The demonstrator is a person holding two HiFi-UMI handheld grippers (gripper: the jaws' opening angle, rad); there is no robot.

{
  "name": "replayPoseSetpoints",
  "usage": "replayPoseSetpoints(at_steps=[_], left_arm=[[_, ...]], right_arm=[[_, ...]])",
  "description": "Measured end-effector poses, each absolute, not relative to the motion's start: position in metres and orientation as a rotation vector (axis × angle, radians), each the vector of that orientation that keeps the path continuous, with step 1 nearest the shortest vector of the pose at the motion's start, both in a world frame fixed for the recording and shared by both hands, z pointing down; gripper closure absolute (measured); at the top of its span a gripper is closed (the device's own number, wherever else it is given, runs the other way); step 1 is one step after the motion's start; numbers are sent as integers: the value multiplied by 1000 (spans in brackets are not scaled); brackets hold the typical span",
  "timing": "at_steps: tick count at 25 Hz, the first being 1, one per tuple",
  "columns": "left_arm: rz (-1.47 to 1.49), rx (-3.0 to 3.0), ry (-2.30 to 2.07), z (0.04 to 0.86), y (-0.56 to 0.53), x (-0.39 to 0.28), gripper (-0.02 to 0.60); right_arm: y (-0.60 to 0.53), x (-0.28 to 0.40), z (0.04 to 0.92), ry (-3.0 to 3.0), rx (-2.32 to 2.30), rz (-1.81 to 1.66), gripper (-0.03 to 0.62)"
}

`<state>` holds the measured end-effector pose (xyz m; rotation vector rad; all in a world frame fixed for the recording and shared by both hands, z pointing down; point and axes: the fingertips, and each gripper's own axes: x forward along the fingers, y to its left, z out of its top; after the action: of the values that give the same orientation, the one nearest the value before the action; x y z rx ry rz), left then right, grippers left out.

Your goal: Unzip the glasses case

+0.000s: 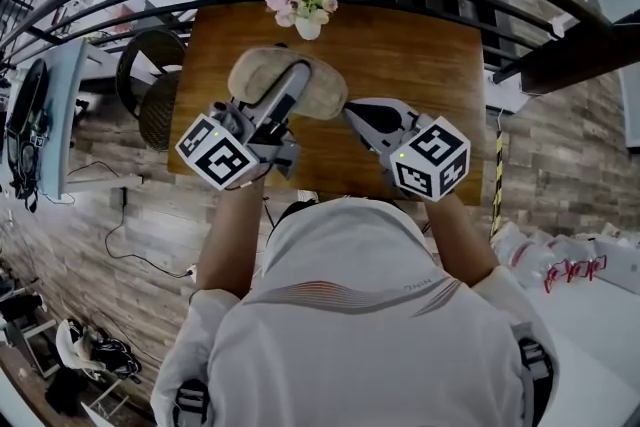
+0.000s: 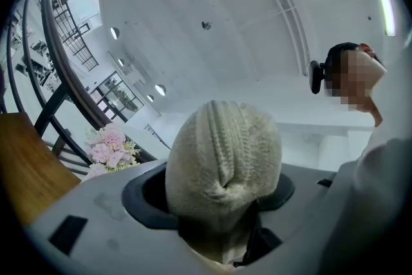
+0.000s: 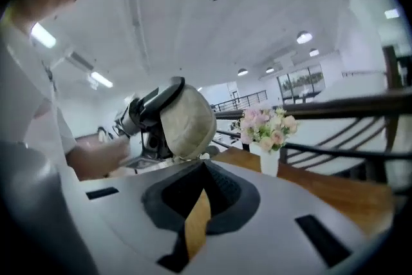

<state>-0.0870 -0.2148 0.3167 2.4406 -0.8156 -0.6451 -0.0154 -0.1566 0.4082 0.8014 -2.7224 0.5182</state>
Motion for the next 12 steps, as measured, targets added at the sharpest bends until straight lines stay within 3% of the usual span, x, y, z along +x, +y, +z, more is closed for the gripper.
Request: replayPoseSetpoints(at_steps=[3,12], left_arm=[[-670,2402,-839,318,-216,-90,291],[-683,2382,-848,320,-219,-92,291]], right_arm=[[-155,-17,406,-2651,819,316,541],[-154,-27,407,-2644,730,355,484]])
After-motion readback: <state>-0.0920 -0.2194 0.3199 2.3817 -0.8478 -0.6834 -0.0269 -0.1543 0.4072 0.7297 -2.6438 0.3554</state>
